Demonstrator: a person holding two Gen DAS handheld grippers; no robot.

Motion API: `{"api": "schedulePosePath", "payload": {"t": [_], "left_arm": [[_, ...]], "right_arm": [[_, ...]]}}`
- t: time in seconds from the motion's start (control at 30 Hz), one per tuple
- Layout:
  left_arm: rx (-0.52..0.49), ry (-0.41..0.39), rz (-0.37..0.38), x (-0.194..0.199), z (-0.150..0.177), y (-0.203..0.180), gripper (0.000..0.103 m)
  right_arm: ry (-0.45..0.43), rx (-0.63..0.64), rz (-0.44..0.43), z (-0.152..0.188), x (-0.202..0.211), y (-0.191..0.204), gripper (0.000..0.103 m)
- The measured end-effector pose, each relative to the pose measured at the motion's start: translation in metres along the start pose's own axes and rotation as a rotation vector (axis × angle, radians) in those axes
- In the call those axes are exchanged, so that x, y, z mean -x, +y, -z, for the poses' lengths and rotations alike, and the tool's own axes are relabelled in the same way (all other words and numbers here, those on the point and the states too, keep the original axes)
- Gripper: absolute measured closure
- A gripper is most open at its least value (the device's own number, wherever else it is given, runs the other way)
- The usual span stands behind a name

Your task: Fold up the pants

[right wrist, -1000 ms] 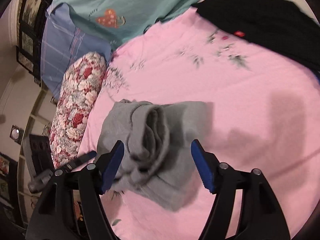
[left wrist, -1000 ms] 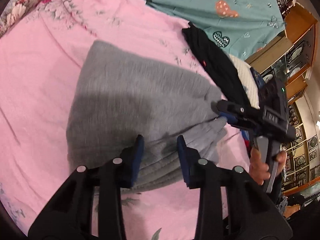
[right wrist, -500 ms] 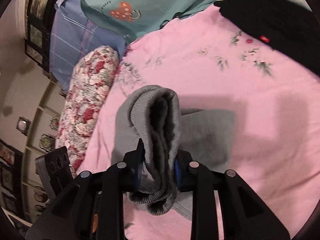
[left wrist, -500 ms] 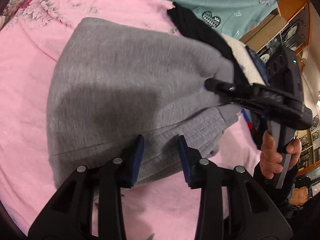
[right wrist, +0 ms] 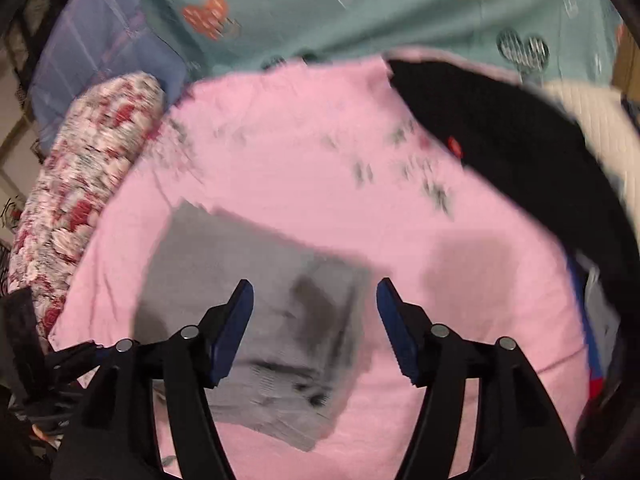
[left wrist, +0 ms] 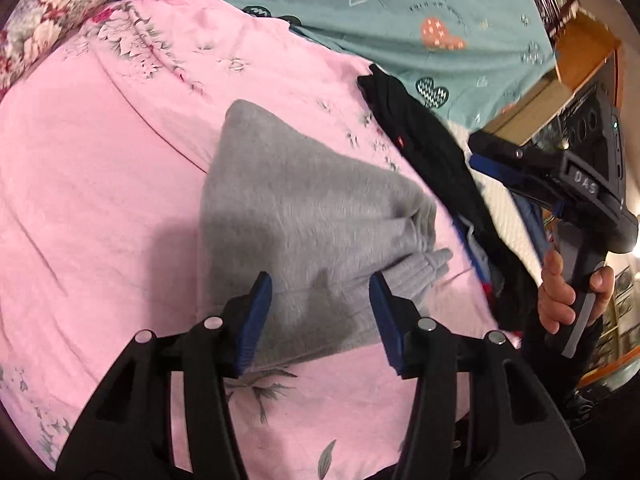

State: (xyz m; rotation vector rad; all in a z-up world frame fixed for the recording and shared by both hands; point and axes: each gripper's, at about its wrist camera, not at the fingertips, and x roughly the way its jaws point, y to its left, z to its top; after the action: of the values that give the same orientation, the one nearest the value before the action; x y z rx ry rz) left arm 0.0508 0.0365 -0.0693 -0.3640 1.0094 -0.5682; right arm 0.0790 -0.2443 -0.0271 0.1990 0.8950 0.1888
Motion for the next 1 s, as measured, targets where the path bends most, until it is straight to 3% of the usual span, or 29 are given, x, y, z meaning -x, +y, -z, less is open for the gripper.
{"api": "schedulePosePath", "payload": {"t": [0.03,0.07,0.1,0.13,0.17,0.2,0.27,0.4,0.5,0.6,0.73,0.77,0.8,0.83,0.87,0.9,0.93,1.0], "left_arm": [[0.004,0.006,0.005,-0.002,-0.002,0.001,0.057],[0.0,0.02,0.01,-0.006,-0.002,0.0,0.072],[-0.011,0.045,0.014,-0.013,-0.002,-0.002,0.079],[-0.014,0.078,0.017,-0.021,-0.002,-0.001,0.093],[-0.004,0.103,0.01,-0.027,-0.003,0.002,0.094],[0.006,0.121,-0.002,-0.034,-0.001,0.006,0.095],[-0.005,0.142,-0.028,-0.045,0.005,0.01,0.097],[-0.032,0.14,-0.034,-0.044,0.005,0.01,0.097],[-0.032,0.142,-0.036,-0.046,0.003,0.013,0.097],[-0.032,0.145,-0.032,-0.046,0.001,0.015,0.097],[-0.059,0.132,-0.034,-0.039,0.001,0.011,0.097],[-0.072,0.125,-0.028,-0.033,0.0,0.01,0.089],[-0.08,0.107,-0.011,-0.021,-0.001,0.01,0.075],[-0.08,0.072,0.006,-0.009,-0.004,0.011,0.038],[-0.073,0.008,-0.004,0.007,-0.005,0.014,0.014],[-0.06,-0.07,-0.042,0.026,-0.007,0.019,0.013],[-0.054,-0.093,-0.07,0.036,-0.01,0.025,0.013],[-0.013,-0.081,-0.097,0.042,-0.016,0.041,0.013]], "right_arm": [[-0.018,0.021,-0.051,-0.009,0.006,0.013,0.029],[-0.016,0.056,-0.107,-0.018,0.006,0.029,0.029],[-0.002,0.098,-0.153,-0.026,-0.001,0.05,0.039],[0.018,0.141,-0.178,-0.033,-0.012,0.07,0.052],[0.053,0.181,-0.186,-0.04,-0.027,0.088,0.081],[0.102,0.21,-0.19,-0.044,-0.044,0.103,0.092],[0.227,0.242,-0.193,-0.049,-0.094,0.13,0.096],[0.343,0.298,-0.069,-0.047,-0.158,0.147,0.096],[0.387,0.286,0.011,-0.043,-0.185,0.142,0.096],[0.417,0.268,0.022,-0.039,-0.207,0.142,0.097],[0.409,0.281,0.033,-0.039,-0.207,0.142,0.097],[0.404,0.288,0.036,-0.04,-0.204,0.145,0.096],[0.391,0.294,0.037,-0.043,-0.196,0.146,0.092],[0.375,0.292,0.035,-0.046,-0.185,0.147,0.087],[0.347,0.284,0.014,-0.05,-0.167,0.146,0.066],[0.309,0.279,-0.014,-0.054,-0.149,0.143,0.045],[0.243,0.277,-0.042,-0.055,-0.123,0.138,0.039],[0.105,0.268,-0.009,-0.051,-0.074,0.119,0.015]]}}
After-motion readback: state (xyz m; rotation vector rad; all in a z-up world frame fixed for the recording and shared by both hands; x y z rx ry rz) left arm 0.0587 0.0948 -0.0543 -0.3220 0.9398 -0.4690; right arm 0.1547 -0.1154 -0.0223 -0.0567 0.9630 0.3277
